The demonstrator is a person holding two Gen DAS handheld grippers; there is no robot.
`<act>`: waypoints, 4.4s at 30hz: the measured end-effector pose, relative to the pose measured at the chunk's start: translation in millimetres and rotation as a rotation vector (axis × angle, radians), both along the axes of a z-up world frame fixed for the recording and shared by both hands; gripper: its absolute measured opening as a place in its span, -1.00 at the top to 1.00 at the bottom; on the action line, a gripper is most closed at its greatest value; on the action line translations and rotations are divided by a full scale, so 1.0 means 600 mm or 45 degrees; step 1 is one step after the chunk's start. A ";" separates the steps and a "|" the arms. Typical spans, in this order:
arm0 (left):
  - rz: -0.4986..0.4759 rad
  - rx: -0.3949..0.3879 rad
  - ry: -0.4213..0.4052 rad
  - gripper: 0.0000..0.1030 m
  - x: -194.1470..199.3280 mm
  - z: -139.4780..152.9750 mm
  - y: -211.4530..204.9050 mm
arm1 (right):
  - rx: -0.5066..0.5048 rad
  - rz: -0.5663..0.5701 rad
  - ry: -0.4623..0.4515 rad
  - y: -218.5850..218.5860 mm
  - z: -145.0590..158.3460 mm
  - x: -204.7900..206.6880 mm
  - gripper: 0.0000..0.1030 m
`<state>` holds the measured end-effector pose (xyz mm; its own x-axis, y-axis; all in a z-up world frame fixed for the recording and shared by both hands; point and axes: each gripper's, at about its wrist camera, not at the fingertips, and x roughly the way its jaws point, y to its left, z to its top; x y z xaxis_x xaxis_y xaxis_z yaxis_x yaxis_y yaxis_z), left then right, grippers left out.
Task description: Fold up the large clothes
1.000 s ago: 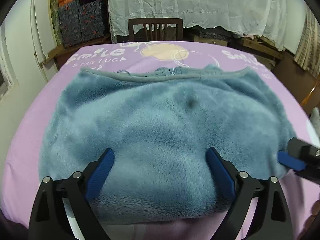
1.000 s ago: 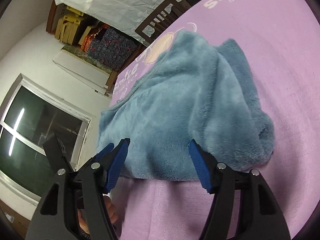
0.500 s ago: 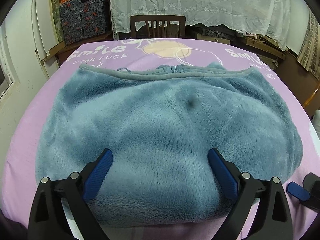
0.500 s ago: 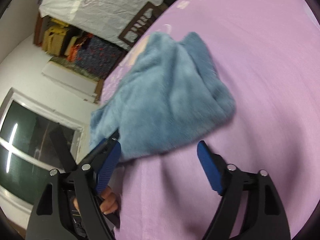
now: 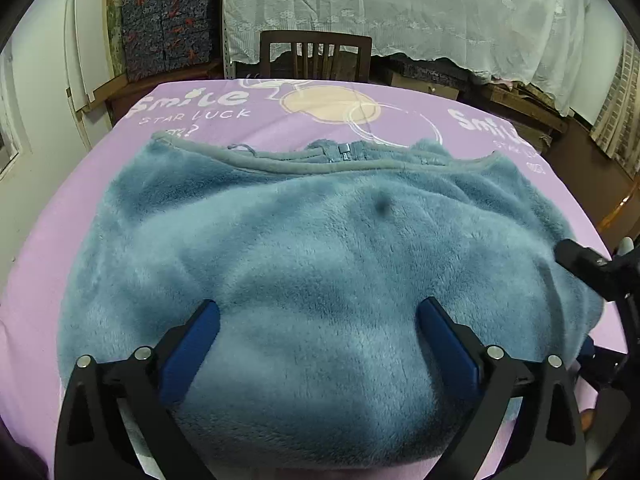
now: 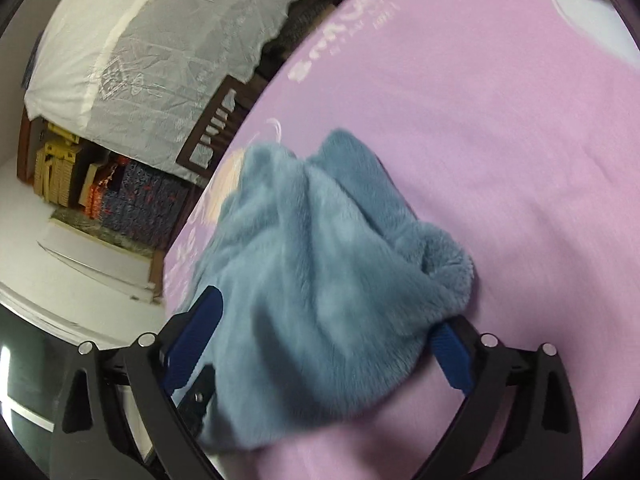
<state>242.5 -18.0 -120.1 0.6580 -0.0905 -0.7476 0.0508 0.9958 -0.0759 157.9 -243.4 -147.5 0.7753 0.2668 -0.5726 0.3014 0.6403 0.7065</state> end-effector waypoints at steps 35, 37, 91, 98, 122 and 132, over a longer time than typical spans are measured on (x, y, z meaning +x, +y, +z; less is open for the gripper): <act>0.048 -0.732 -0.002 -0.93 0.026 0.094 0.234 | -0.699 0.254 -0.306 0.239 0.137 0.034 0.37; -0.035 -0.903 0.011 -0.93 0.027 0.094 0.257 | -0.848 0.347 -0.368 0.302 0.141 0.021 0.37; 0.288 -0.102 0.094 -0.40 0.029 0.051 0.274 | -1.166 1.123 -0.457 0.467 0.056 -0.044 0.13; 0.287 0.054 0.006 -0.41 0.011 0.072 0.249 | -1.132 1.156 -0.461 0.451 0.059 -0.037 0.11; 0.323 0.242 -0.381 -0.67 -0.111 0.166 0.168 | -0.930 0.990 -0.539 0.299 0.109 -0.112 -0.48; 0.271 0.289 -0.516 -0.80 -0.153 0.185 0.131 | -0.525 0.922 -0.510 0.231 0.141 -0.057 -0.39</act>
